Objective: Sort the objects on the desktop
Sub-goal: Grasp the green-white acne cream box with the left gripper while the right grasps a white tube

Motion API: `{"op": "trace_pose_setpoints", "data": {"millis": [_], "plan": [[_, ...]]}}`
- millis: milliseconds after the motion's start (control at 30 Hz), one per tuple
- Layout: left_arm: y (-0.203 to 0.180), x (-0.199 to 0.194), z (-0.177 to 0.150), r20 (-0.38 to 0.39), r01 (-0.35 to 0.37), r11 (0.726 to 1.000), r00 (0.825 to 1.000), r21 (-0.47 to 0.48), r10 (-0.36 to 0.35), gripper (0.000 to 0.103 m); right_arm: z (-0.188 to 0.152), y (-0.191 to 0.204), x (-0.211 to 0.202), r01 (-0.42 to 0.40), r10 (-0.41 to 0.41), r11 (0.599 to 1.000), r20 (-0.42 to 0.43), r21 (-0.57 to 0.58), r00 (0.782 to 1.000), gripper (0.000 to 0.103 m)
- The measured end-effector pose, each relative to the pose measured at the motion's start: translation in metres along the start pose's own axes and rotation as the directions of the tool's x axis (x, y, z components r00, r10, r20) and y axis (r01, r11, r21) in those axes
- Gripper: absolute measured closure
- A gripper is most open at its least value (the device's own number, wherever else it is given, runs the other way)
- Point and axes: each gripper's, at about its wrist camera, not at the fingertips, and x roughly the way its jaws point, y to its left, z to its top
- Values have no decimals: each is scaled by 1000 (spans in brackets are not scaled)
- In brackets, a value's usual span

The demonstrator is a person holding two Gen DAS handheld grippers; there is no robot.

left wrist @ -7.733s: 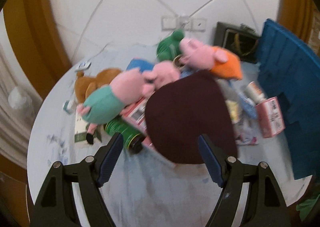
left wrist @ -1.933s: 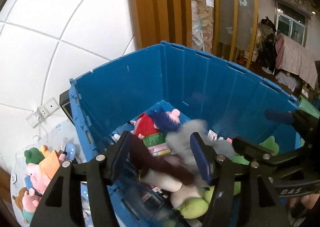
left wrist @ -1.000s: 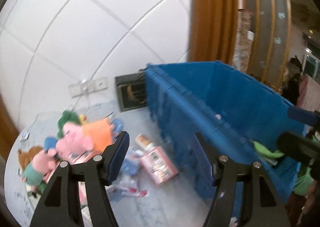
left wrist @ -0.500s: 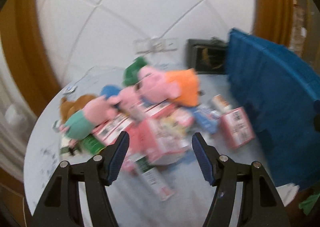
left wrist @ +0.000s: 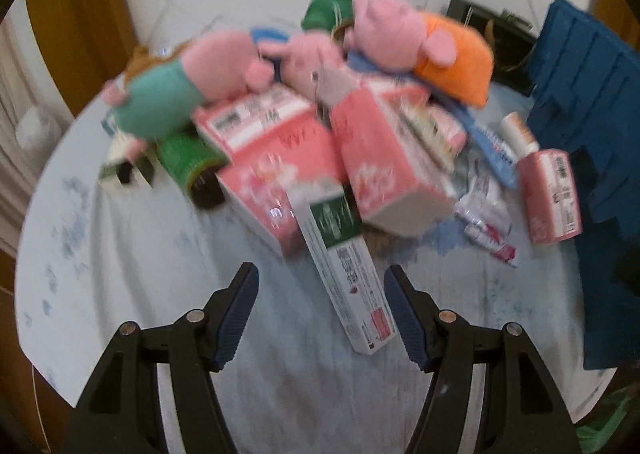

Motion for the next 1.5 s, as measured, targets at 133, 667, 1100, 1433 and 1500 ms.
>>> {"op": "trace_pose_setpoints", "data": {"millis": [133,667,1100,1433,1500], "plan": [[-12,31,-5,-18,-31,999,999,-16,31,39,-13,-4,48,9,-14,998,-85,-59,996,0],[-19,89,-6,-35,-62,995,998,-84,59,54,-7,-2,139,10,-34,974,-102,-226,994,33],[-21,80,-20,-51,-39,998,998,-50,37,60,-23,10,136,-42,-5,970,-191,-239,982,76],[-31,44,-26,-24,6,1000,1000,9,-6,63,-31,20,112,-56,14,972,-183,-228,983,85],[-32,34,-24,-8,15,1000,1000,22,-15,64,-33,20,101,-65,25,972,-174,-225,984,85]]}}
